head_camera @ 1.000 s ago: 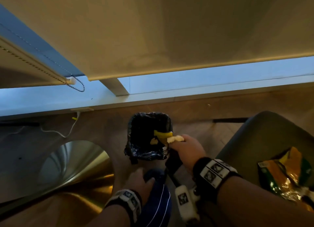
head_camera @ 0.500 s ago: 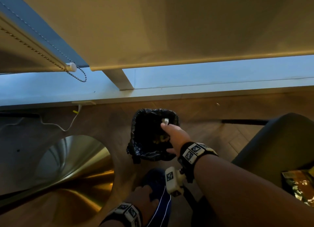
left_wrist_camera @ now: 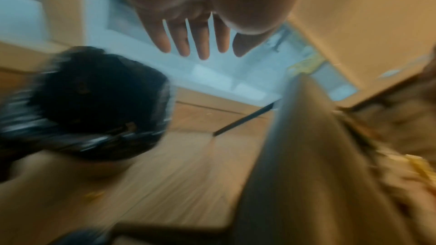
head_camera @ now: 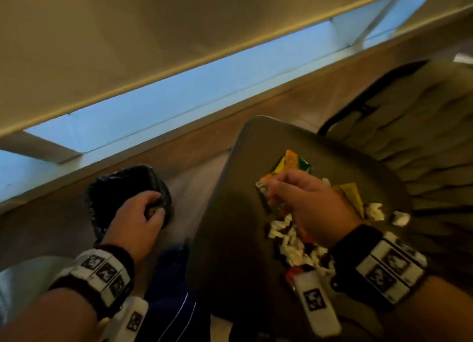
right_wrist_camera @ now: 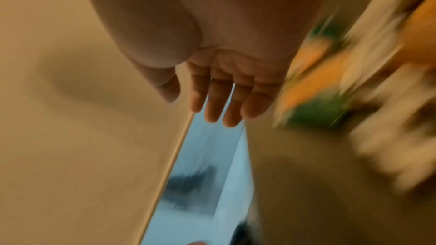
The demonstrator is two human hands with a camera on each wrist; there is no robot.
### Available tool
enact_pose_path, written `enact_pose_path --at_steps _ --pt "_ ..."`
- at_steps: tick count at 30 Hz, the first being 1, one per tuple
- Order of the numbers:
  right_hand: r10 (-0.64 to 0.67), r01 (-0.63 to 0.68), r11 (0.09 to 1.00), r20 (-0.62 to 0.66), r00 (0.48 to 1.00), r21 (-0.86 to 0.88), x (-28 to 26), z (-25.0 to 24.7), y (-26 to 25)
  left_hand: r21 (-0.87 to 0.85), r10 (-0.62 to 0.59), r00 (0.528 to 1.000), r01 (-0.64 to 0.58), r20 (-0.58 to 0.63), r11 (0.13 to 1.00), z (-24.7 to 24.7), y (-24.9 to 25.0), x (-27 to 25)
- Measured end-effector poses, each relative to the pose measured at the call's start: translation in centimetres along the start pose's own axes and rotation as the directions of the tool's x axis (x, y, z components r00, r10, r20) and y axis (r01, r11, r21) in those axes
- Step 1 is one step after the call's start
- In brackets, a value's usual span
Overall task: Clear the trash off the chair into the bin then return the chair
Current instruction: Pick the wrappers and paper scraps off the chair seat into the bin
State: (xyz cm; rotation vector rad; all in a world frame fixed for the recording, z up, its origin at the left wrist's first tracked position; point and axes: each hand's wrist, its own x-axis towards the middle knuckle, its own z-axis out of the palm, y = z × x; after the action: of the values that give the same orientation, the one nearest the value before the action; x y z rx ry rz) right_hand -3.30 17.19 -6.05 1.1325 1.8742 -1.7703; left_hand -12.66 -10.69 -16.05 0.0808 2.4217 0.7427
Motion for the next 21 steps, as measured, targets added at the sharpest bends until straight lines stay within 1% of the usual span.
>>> enact_pose_path --at_steps 1,2,3,4,5,6,8,9,10,11,12,13,15,16,18,21 --pt "0.027 -0.034 0.998 -0.122 0.992 -0.052 -0.7 -2.7 0.9 -0.001 0.074 0.997 -0.074 0.012 0.997 0.5 2.3 -0.3" --pt "0.036 -0.069 0.988 -0.229 0.973 -0.136 -1.3 -5.2 1.8 0.011 0.165 0.986 -0.165 0.037 0.986 1.2 4.9 -0.9" --pt "0.030 -0.100 0.971 -0.310 0.950 -0.215 -1.8 -7.3 2.9 0.041 0.260 0.962 -0.264 0.084 0.964 2.3 7.2 -1.7" --pt "0.019 -0.124 0.955 -0.360 0.933 -0.271 -2.1 -9.1 4.0 0.065 0.347 0.926 -0.360 0.150 0.931 3.6 9.4 -2.6" --pt "0.010 -0.146 0.934 -0.387 0.922 -0.326 -2.4 -10.6 5.3 0.093 0.416 0.879 -0.446 0.233 0.890 5.3 11.4 -3.6" --pt "0.008 -0.173 0.908 -0.400 0.917 -0.380 -2.6 -12.0 6.7 0.132 0.466 0.826 -0.525 0.316 0.841 7.2 13.1 -4.5" --pt "0.057 -0.243 0.849 -0.377 0.925 -0.469 -3.2 -14.1 9.5 0.253 0.505 0.725 -0.658 0.469 0.709 11.2 15.6 -5.9" --pt "0.096 -0.272 0.827 -0.351 0.931 -0.493 -3.6 -14.7 10.6 0.299 0.491 0.685 -0.700 0.538 0.649 13.1 16.2 -6.5" --pt "0.127 -0.288 0.808 -0.325 0.937 -0.514 -4.0 -15.2 11.7 0.338 0.459 0.657 -0.726 0.598 0.599 14.8 16.5 -6.9" --pt "0.139 -0.289 0.784 -0.299 0.944 -0.549 -4.4 -15.4 12.6 0.374 0.425 0.640 -0.743 0.640 0.555 16.2 16.6 -7.1" --pt "0.134 -0.274 0.750 -0.268 0.954 -0.602 -4.8 -15.4 13.2 0.411 0.401 0.636 -0.751 0.659 0.517 17.2 16.6 -7.2" --pt "0.132 -0.253 0.706 -0.228 0.965 -0.662 -5.3 -15.3 13.8 0.444 0.391 0.645 -0.749 0.656 0.492 18.1 16.6 -7.4" --pt "0.147 -0.206 0.635 -0.145 0.978 -0.745 -6.1 -14.9 14.9 0.490 0.405 0.687 -0.720 0.603 0.492 19.2 16.6 -7.7" --pt "0.155 -0.187 0.625 -0.114 0.981 -0.758 -6.4 -14.7 15.5 0.502 0.416 0.709 -0.700 0.569 0.508 19.5 16.7 -7.8" --pt "0.168 -0.179 0.648 -0.090 0.982 -0.740 -6.7 -14.4 16.9 0.509 0.403 0.737 -0.670 0.543 0.540 19.7 17.1 -7.8" --pt "0.144 -0.184 0.698 -0.115 0.983 -0.693 -6.7 -13.6 18.4 0.486 0.385 0.745 -0.654 0.544 0.579 19.4 17.2 -7.6"
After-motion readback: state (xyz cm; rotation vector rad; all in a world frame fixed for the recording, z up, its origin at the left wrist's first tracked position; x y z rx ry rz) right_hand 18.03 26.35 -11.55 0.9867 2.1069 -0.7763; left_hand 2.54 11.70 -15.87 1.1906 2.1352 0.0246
